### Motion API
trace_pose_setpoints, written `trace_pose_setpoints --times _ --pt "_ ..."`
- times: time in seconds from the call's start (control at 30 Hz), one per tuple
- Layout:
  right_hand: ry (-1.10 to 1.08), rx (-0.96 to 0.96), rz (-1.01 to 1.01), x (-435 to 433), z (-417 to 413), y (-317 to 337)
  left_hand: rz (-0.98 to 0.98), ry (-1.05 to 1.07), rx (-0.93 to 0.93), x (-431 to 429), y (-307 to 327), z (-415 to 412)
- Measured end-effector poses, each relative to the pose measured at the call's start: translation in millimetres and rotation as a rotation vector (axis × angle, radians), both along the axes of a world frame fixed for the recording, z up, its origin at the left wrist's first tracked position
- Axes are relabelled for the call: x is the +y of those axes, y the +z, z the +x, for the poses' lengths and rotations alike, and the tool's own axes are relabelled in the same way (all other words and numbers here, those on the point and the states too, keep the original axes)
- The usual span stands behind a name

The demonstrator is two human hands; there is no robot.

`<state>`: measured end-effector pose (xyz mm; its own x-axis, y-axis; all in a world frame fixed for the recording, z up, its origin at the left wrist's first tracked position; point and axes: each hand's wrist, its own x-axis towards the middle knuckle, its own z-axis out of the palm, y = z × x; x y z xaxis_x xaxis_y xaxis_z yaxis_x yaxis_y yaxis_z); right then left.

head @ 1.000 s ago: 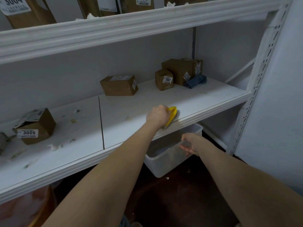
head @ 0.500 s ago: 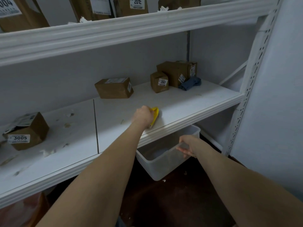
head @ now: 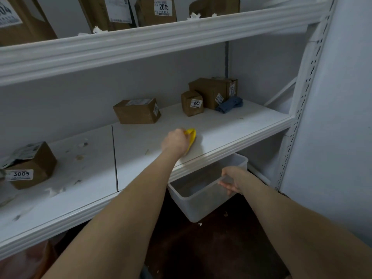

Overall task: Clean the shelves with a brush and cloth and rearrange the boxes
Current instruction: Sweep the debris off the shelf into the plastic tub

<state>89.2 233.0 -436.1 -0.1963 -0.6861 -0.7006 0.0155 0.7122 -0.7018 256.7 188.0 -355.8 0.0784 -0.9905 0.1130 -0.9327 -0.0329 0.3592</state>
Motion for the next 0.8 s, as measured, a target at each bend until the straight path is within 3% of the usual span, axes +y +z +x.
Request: trace_pose_setpoints --times 0.13,0.37,0.53,0.63,0.8 --pt "0.006 -0.018 0.028 -3.9 2.0 0.3 0.073 0.024 0.02 1.3 -7.7 5.5" --pt "-0.035 -0.023 -0.11 -2.6 4.4 -7.3 0.128 -0.287 0.118 5.4 -4.2 -49.4" --pt "0.002 0.0 0.006 -2.2 -1.4 0.9 -0.009 -0.048 0.063 -5.5 7.6 -12.2" --pt "-0.011 -0.006 0.013 -3.5 -1.5 1.9 0.075 0.102 0.004 -4.9 1.7 6.9" --pt "-0.05 -0.048 -0.054 -3.6 -1.4 -5.8 0.108 -0.137 0.057 -1.1 -4.3 -36.2"
